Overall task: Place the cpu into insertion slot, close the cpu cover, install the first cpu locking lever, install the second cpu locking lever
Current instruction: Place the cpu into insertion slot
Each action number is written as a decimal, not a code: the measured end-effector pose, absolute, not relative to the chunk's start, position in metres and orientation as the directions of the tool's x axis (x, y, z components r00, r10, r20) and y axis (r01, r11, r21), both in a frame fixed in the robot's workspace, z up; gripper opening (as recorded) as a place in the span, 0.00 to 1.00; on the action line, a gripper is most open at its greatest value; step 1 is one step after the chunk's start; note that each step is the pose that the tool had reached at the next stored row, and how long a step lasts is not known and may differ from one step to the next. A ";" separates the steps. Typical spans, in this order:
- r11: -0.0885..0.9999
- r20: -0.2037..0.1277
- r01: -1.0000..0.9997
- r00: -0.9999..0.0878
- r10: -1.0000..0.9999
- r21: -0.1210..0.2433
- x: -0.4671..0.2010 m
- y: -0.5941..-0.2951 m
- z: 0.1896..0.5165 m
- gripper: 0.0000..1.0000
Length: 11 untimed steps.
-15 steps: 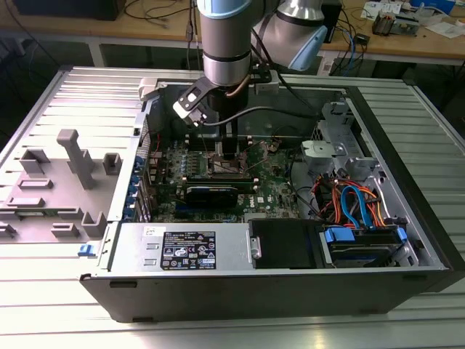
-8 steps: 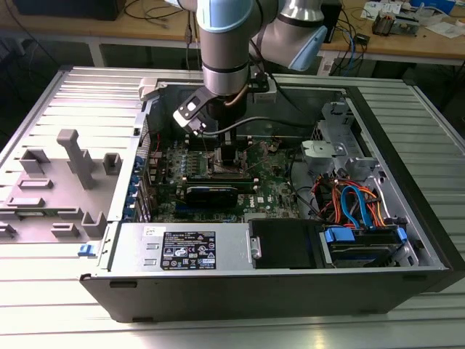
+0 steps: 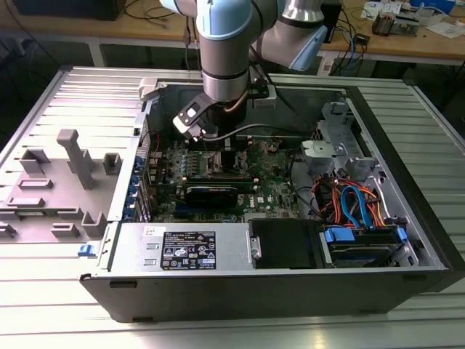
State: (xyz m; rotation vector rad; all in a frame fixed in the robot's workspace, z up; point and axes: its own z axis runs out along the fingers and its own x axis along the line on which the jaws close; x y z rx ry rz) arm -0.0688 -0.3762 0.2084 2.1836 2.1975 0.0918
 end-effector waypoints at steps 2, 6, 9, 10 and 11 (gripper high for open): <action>0.006 0.011 0.997 -0.007 1.000 0.072 -0.069 -0.376 0.207 0.54; 0.012 0.011 0.997 -0.013 1.000 0.072 -0.069 -0.376 0.205 0.54; 0.015 0.011 0.997 -0.015 1.000 0.072 -0.069 -0.376 0.204 0.54; 0.015 0.011 0.997 -0.016 1.000 0.072 -0.069 -0.376 0.203 0.54; 0.015 0.011 0.997 -0.015 1.000 0.072 -0.069 -0.376 0.203 0.54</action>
